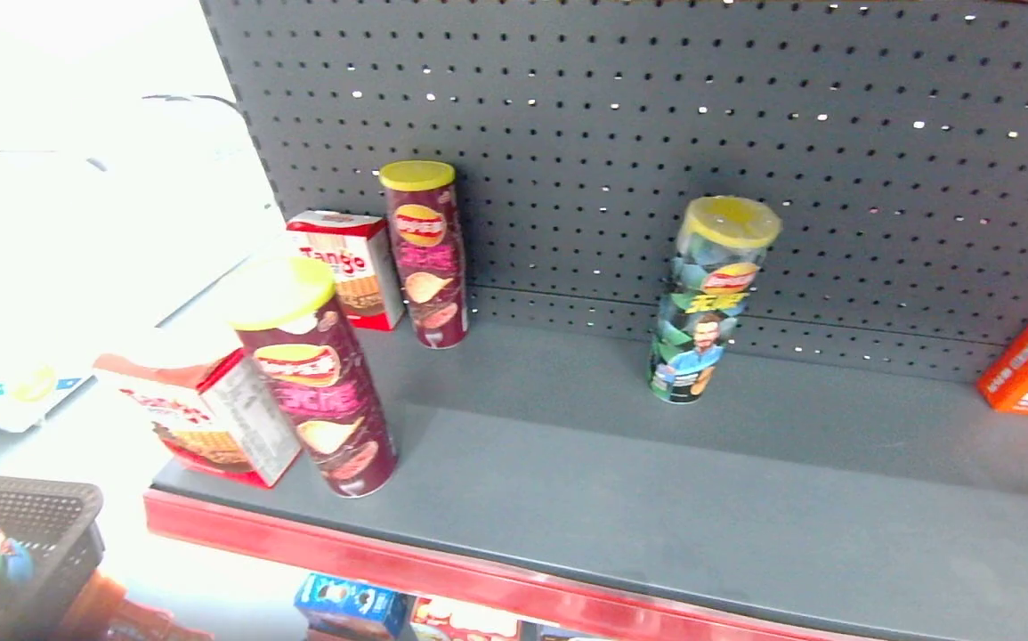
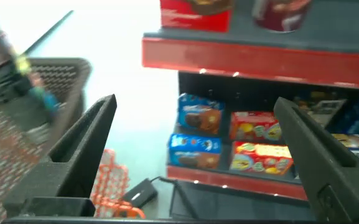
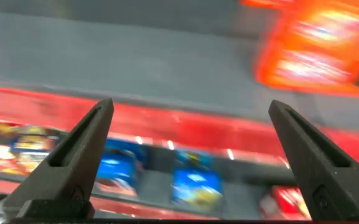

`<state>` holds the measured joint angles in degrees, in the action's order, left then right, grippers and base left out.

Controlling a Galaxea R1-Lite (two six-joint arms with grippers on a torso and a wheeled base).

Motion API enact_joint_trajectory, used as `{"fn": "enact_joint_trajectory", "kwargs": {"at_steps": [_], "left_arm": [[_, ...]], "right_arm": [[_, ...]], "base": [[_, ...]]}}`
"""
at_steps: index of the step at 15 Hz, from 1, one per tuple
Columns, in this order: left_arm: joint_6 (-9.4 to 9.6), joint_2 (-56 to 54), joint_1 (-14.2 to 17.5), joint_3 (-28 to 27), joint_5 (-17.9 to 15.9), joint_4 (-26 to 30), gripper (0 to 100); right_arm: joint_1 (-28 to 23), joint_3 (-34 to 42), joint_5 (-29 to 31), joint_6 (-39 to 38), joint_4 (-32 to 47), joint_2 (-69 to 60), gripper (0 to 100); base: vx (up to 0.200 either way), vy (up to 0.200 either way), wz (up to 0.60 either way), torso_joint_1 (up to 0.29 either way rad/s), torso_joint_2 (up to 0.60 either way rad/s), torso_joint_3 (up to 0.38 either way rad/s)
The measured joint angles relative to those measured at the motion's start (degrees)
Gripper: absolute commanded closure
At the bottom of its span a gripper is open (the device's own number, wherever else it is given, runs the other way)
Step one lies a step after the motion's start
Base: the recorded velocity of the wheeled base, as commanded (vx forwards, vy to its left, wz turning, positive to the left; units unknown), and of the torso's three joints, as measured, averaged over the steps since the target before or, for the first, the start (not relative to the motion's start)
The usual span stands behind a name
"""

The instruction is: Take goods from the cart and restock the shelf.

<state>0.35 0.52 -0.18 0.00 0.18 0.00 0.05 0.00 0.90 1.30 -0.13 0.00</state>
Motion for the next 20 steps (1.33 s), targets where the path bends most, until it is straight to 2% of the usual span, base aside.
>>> {"fn": "enact_joint_trajectory", "kwargs": {"at_steps": [2,16,18,20], "left_arm": [[0.0,0.0,0.0,0.0,0.0,0.0,0],[0.02,0.0,0.0,0.0,0.4,-0.1,0],[0.65,0.1,0.0,-2.9,1.1,0.0,0],[1.91,2.3,0.1,-8.1,3.5,4.0,0]], "right_arm": [[0.0,0.0,0.0,0.0,0.0,0.0,0],[0.0,0.0,0.1,-0.9,0.0,0.0,0],[0.0,0.0,0.1,-0.9,0.0,0.0,0],[0.0,0.0,0.1,-0.9,0.0,0.0,0]], "base": [[0.0,0.0,0.6,0.002,0.0,0.002],[0.0,0.0,0.0,0.0,0.0,0.0],[0.0,0.0,0.0,0.0,0.0,0.0],[0.0,0.0,0.0,0.0,0.0,0.0]]}}
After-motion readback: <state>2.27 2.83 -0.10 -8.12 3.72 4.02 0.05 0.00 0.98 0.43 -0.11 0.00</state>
